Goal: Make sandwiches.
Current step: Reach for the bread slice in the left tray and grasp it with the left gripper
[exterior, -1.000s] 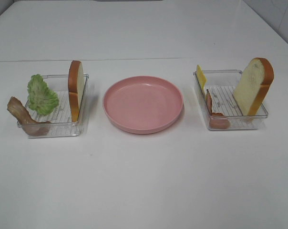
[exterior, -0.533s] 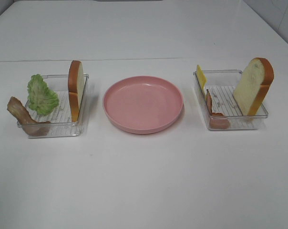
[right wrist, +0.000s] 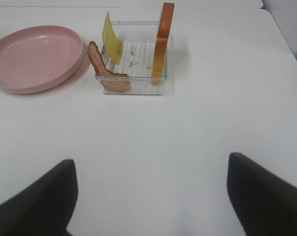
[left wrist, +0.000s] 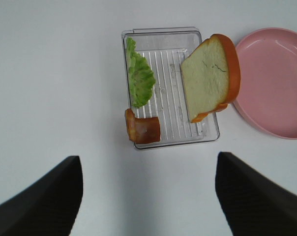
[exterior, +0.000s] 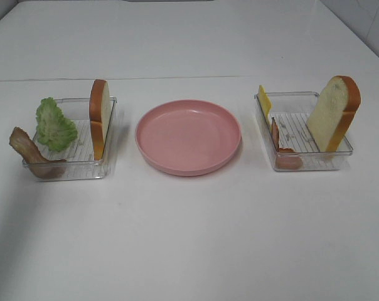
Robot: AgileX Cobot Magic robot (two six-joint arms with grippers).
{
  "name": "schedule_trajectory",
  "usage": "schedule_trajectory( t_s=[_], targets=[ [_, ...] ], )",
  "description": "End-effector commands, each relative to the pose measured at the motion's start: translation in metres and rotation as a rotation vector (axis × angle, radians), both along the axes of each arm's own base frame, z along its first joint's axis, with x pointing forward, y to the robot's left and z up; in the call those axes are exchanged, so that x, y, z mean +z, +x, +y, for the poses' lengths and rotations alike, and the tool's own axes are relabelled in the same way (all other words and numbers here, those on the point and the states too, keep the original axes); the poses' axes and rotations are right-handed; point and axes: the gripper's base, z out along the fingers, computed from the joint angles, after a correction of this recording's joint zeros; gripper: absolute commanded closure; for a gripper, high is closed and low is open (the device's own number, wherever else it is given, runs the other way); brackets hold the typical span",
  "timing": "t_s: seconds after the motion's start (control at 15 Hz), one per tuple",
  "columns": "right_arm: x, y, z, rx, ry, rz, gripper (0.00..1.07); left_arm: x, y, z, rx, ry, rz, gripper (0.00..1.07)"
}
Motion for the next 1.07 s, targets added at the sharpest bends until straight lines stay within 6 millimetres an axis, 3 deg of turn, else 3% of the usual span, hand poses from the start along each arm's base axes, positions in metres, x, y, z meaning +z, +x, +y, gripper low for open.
schedule_trajectory(
  t_s=[0.07,0.27,0.33,0.6,0.87,1.07],
  targets=[
    [0.0,-0.001,0.0,-0.007,0.004,-0.021,0.29,-0.012,0.038,-0.017,-0.036,-0.033,0.085,0.35],
    [0.0,-0.001,0.0,-0.007,0.004,-0.021,0.29,-0.026,0.077,-0.056,-0.092,-0.044,0.173,0.35],
    [0.0,-0.001,0.0,-0.007,0.004,-0.021,0.29,-0.035,0.092,-0.079,-0.102,-0.001,0.24,0.35],
    [0.0,-0.001,0.0,-0.007,0.004,-0.021,0.29,-0.052,0.114,-0.121,-0.113,0.087,0.293,0.35],
    [0.0,-0.001,0.0,-0.007,0.004,-0.021,0.29,-0.076,0.133,-0.152,-0.086,0.178,0.362,0.35],
    [0.0,-0.001,0.0,-0.007,0.004,-0.02,0.29,-0.096,0.144,-0.159,-0.076,0.209,0.399,0.35]
  ],
)
